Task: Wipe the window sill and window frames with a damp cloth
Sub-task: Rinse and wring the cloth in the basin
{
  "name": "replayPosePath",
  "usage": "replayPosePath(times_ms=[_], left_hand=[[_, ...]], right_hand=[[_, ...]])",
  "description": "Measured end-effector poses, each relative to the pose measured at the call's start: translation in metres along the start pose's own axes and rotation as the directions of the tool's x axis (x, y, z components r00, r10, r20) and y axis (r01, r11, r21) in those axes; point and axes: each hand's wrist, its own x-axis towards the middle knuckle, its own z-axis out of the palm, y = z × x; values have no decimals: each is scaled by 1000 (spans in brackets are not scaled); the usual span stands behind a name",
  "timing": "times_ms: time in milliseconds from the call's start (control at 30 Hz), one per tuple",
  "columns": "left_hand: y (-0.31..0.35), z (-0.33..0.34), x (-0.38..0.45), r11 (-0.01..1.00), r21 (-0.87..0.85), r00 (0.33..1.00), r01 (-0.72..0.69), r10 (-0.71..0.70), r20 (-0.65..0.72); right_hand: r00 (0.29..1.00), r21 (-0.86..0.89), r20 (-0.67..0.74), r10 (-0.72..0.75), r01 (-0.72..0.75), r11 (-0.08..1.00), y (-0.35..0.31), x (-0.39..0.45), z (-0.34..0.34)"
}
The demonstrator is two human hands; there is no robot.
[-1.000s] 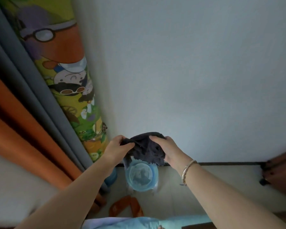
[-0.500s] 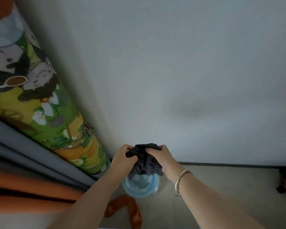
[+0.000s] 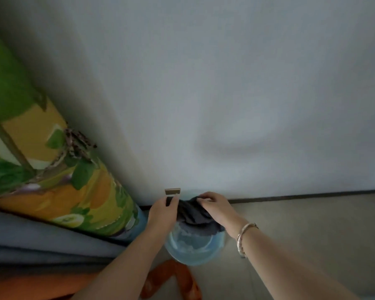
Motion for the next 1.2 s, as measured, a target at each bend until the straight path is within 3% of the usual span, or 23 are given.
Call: replayPosePath(times_ms=[100, 200, 267, 333, 400, 533, 633, 833, 933, 1200], left_hand=[[-49, 34, 62, 977, -210, 998, 41, -48, -27], [-87, 64, 116, 916, -386, 990, 109, -65, 125], [-107, 80, 145, 853, -500, 962, 149, -8, 274], [-118, 91, 166, 841, -510, 917, 179, 45, 396], [-127, 97, 175, 865, -469, 887, 177, 67, 458], [-148, 104, 190, 940, -332, 910, 85, 63, 410], [-157, 108, 183, 976, -217, 956, 19, 46, 289], [-146, 101, 117, 977, -141, 978, -159, 176, 112], [-135, 98, 74, 952, -238, 981, -193, 196, -13], [-85, 96, 19, 940, -263, 976, -217, 212, -50]], right_hand=[[999, -64, 50, 9, -6, 998, 46, 67, 34], [931, 165, 322, 169, -231, 959, 81, 111, 45], [861, 290, 507, 48, -223, 931, 105, 134, 46], [809, 321, 583, -75, -144, 936, 127, 149, 47], [825, 350, 549, -130, -86, 933, 148, 170, 52], [959, 235, 259, -114, 52, 971, 165, 197, 58], [980, 142, 162, -112, 90, 986, 154, 193, 53], [977, -5, 15, -211, 211, 977, 125, 145, 52], [974, 58, 3, -227, 227, 972, 115, 126, 52], [979, 388, 70, -190, 149, 910, 111, 110, 31]])
